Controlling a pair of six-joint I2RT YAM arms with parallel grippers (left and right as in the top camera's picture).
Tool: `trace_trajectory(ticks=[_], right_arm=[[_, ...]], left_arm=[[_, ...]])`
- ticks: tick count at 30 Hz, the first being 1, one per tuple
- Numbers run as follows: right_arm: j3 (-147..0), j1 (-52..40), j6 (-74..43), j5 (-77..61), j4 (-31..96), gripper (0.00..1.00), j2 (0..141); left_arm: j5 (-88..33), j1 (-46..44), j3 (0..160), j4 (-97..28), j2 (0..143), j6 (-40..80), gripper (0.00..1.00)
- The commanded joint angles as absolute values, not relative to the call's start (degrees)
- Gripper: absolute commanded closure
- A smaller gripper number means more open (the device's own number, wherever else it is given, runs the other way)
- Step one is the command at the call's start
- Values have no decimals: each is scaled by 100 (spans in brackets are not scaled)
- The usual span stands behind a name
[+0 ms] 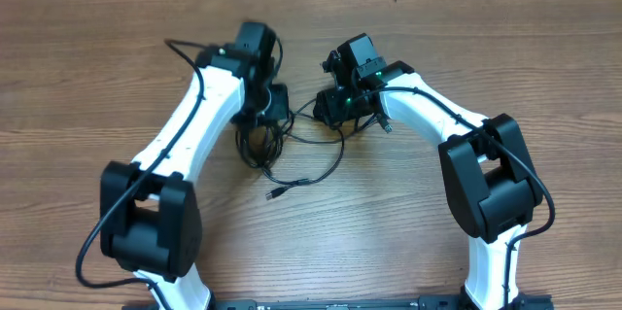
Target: Untangle cables
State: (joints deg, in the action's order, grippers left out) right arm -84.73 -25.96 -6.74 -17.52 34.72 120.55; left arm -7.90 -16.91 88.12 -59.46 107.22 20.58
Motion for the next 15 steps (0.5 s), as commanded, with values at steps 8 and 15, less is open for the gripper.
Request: trace_trajectory(ticks=[8,15], right_arm=[[-8482,-2536,-709,-2585,3402,38,12077],[-8482,-2536,-705,-1601,3542,37,12077]], left_arm=[[-904,-1712,10711,-6090,9161,1929,96],[-443,-1712,10785,-5852,8342,1909,96]])
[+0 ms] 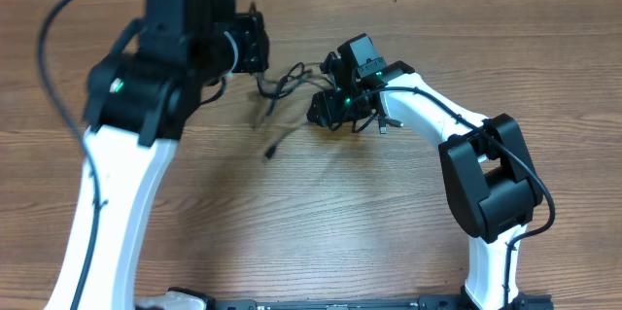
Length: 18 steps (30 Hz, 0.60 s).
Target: Untangle cables
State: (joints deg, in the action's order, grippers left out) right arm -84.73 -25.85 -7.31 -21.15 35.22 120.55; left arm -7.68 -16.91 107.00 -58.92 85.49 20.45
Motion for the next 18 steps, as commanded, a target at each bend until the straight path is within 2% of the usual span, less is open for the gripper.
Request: trace_trajectory(ticks=[1,11,18], right_arm=[[-8482,-2536,-705,-1459,3568,37,12077],[-8479,-2526,-725,3,3822,29,12077],[-8479,-2526,-746,421,3907,24,12077]], left_arm=[[-287,-1712,10785,-5861,8270,1887,96],[1487,-1712,10781,-6541,8143,1890,96],[1651,-1712,10774,-7203,8508,2053,96]])
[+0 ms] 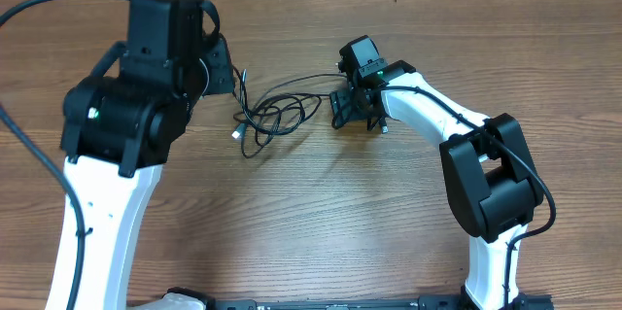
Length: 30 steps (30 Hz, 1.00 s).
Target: Untangle cables
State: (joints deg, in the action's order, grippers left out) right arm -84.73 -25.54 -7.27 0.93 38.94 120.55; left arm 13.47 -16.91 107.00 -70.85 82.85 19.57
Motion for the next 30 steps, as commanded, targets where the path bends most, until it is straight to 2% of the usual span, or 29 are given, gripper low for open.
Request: trace_trajectory(ticks=[1,7,8,9,10,11,16,20,26,30], right_arm=[[-8479,-2526,-746,419,3927,23,12077],[-8482,-2473,-1118,423,3959,23,12077],[-8482,-2453,-1162,423,3955,24,12077],[-8484,-2432,-1162,421,3955,23,12077],[-8512,-2410,-1164,419,3983,23,12077],[-8584,-2390,-1162,408,4082,24,12077],[-9290,-2364,-1157,338,4945,23,12077],[-9898,-2366,-1155,-329,5586,23,12077],[-10009,-2388,-1157,-2082,5717,23,12079],[-9913,-2447,-1162,-2305,5721,36,12079]], left_arm=[[1647,-1712,10774,-7306,8608,2086,95],[1341,-1712,10774,-7791,9384,2139,92],[1194,-1712,10774,-7874,9544,2123,89],[1068,-1712,10774,-7946,9684,2086,83],[926,-1712,10774,-8029,9848,2005,74],[805,-1712,10774,-8112,10005,1918,60],[414,-1712,10774,-8449,10687,1601,43],[-49,-1712,10774,-8558,11113,1297,41],[-261,-1643,10774,-8394,11480,1264,37],[-261,-1468,10774,-8298,11570,1376,38]])
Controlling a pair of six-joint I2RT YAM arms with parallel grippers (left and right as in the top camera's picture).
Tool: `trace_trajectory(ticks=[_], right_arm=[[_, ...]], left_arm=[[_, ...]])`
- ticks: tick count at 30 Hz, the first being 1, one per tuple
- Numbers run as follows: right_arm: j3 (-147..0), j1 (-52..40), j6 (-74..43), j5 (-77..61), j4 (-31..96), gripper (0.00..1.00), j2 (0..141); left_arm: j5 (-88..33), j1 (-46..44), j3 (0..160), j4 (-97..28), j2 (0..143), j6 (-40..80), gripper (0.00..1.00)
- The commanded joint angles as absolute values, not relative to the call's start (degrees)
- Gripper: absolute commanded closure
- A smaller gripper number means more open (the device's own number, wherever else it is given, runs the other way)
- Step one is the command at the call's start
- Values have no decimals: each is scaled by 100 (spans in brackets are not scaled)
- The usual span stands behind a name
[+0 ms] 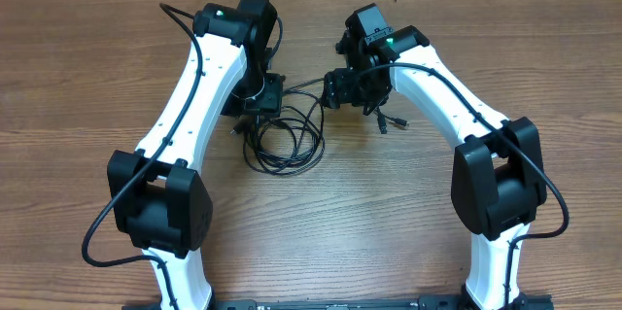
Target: Untangle cables
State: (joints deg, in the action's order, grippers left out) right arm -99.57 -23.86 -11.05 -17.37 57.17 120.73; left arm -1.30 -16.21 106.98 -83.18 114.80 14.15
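A thin black cable (288,143) lies in loose overlapping loops on the wooden table, just below and between the two grippers. My left gripper (260,108) is down at the loops' upper left edge, and appears shut on a strand; a small connector (233,127) lies beside it. A single strand (306,84) runs from the loops to my right gripper (332,89), which appears shut on that end. The fingertips of both grippers are hidden under their own black bodies.
The wooden table (408,223) spreads around the cable. The white arm links and black bases stand at the front left (155,213) and front right (496,193). A loose black wire (394,120) hangs from the right wrist.
My left arm has come down from its raised pose to the table beside the loops. The loops now lie lower and more to the middle. My right gripper has shifted slightly left and up.
At first both grippers sat low at a bunched cable with a tail trailing toward the front. Then my left arm was raised high with the cable strung between the grippers. Later the cable hung in looser loops. Now the left arm is low again and the loops lie spread out.
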Motion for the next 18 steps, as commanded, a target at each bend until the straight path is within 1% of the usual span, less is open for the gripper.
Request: trace_trajectory(ticks=[1,3,6,9,11,14,18], right_arm=[[-9876,-2473,-1162,-2307,5721,38,12079],[-9826,-2523,-1164,-2309,5758,43,12086],[-9741,-2609,-1205,-2307,5826,46,12090],[-9594,-2687,-1205,-2303,5819,49,12090],[-9415,-2744,-1262,-2300,5752,53,12090],[-9205,-2794,-1516,-2239,5708,53,12092],[-8941,-2814,-1527,-2239,5649,54,12092]], left_arm=[[-266,-1400,10774,-8270,11572,1461,38],[-322,-1249,10774,-8215,11572,1590,39],[-812,-989,10774,-8088,11577,1564,39],[-1444,-788,10772,-7874,11590,1334,39],[-1699,-740,10772,-7666,11603,1186,39],[-1767,-775,10768,-7535,11636,1201,39],[-1640,-904,10722,-7422,11719,1236,39]])
